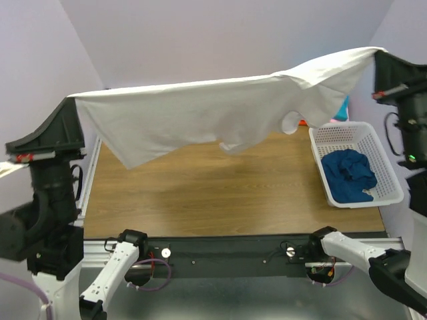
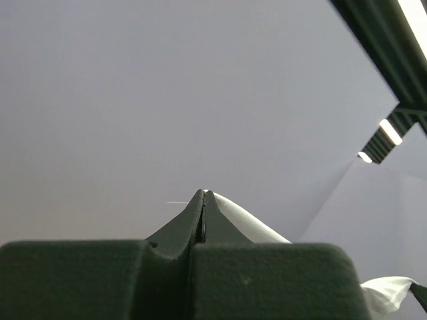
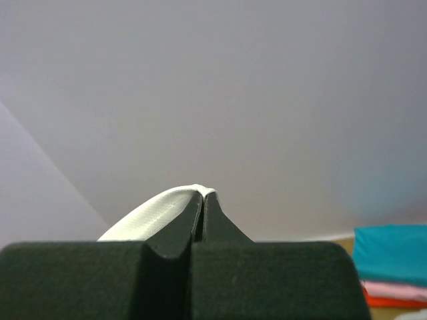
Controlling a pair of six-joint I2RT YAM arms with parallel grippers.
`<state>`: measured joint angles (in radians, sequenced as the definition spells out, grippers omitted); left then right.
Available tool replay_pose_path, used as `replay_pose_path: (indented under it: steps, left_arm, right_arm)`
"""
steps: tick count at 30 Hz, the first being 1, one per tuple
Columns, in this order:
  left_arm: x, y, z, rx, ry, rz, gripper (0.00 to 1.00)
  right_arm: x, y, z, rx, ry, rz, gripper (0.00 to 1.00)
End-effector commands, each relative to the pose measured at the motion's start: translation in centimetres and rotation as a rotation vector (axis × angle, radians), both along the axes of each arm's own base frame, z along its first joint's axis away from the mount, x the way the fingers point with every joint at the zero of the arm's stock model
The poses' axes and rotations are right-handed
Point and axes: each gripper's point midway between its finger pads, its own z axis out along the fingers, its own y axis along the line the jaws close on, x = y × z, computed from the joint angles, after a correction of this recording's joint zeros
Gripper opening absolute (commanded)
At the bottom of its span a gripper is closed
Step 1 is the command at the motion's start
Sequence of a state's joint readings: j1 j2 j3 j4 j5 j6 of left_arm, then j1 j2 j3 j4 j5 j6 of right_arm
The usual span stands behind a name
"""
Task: Fold and stack the t-shirts
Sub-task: Flatten the tshirt out
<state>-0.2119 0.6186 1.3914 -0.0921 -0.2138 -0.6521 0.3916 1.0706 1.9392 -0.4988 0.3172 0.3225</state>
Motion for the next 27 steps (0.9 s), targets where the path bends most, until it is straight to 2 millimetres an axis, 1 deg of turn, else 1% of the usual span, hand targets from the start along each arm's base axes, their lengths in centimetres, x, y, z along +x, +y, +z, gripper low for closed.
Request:
replay_pose_path:
  steps: [1, 3, 4, 6, 8, 9, 11, 12, 14, 15, 16, 17, 18, 21, 22, 23, 24, 25, 26, 27]
  left_arm:
    - [-4.7, -0.5, 2.3, 0.057, -0.114, -0.049, 0.0]
    - [-5.8, -0.4, 2.9, 0.06, -0.137, -0.055, 0.0]
    - [-6.2, -0.4, 3.0, 0.061, -0.143, -0.055, 0.0]
    - [-6.1, -0.5, 3.0, 0.066, -0.133, -0.057, 0.0]
    - [-5.6, -0.6, 2.8, 0.069, -0.119, -0.061, 0.0]
    - [-4.7, -0.8, 2.3, 0.075, -0.095, -0.06, 0.0]
    - [-3.4, -0.8, 1.7, 0.066, -0.065, -0.05, 0.0]
    - [-2.3, -0.8, 0.9, 0.069, -0.036, -0.042, 0.0]
    - [-0.2, -0.8, -0.4, 0.061, 0.018, -0.021, 0.0]
    - [1.9, -1.1, -2.0, 0.068, 0.068, -0.014, 0.0]
    - [3.1, -0.9, -2.9, 0.062, 0.097, 0.006, 0.0]
    - [5.0, -1.0, -4.8, 0.061, 0.143, 0.017, 0.0]
    - [6.7, -1.1, -6.2, 0.064, 0.186, 0.032, 0.0]
    - [11.0, -0.7, -10.3, 0.056, 0.302, 0.094, 0.0]
    - [13.8, -0.9, -13.7, 0.067, 0.396, 0.114, 0.0]
    - [15.2, -0.3, -15.6, 0.047, 0.448, 0.157, 0.0]
    - [16.9, -0.3, -18.3, 0.055, 0.501, 0.181, 0.0]
    - [19.1, -0.1, -20.9, 0.05, 0.563, 0.22, 0.0]
    - [20.4, -0.2, -23.3, 0.071, 0.624, 0.23, 0.0]
    - [21.7, -0.3, -24.8, 0.08, 0.649, 0.233, 0.0]
  right_arm:
    - [-5.3, -0.5, 4.1, -0.037, -0.141, 0.074, 0.01]
    - [-6.4, -0.5, 4.8, -0.04, -0.167, 0.094, 0.01]
    - [-7.2, -0.6, 5.6, -0.043, -0.192, 0.104, 0.01]
    - [-7.5, -0.4, 5.8, -0.051, -0.2, 0.115, 0.01]
    - [-7.3, -0.3, 5.7, -0.062, -0.197, 0.114, 0.01]
    - [-6.5, -0.4, 5.1, -0.065, -0.174, 0.093, 0.01]
    - [-5.4, -0.4, 4.3, -0.074, -0.145, 0.073, 0.01]
    - [-3.9, -0.3, 3.3, -0.083, -0.106, 0.047, 0.01]
    - [-2.1, -0.2, 2.0, -0.098, -0.06, 0.021, 0.01]
    - [-0.1, 0.1, 0.5, -0.11, -0.008, -0.006, 0.01]
    - [0.9, 0.3, -0.3, -0.119, 0.013, -0.018, 0.01]
    - [1.9, 0.1, -1.2, -0.121, 0.038, -0.047, 0.01]
    - [4.4, 0.8, -3.7, -0.148, 0.104, -0.056, 0.01]
    - [8.2, 1.4, -7.4, -0.174, 0.19, -0.103, 0.01]
    - [10.7, 2.1, -11.0, -0.204, 0.268, -0.115, 0.01]
    - [12.1, 2.3, -12.6, -0.206, 0.294, -0.134, 0.01]
    - [13.2, 2.2, -14.3, -0.205, 0.33, -0.166, 0.01]
    - [15.7, 2.7, -18.3, -0.232, 0.408, -0.188, 0.01]
    - [16.9, 3.0, -20.2, -0.249, 0.445, -0.192, 0.01]
    - [18.1, 3.2, -22.3, -0.253, 0.485, -0.198, 0.01]
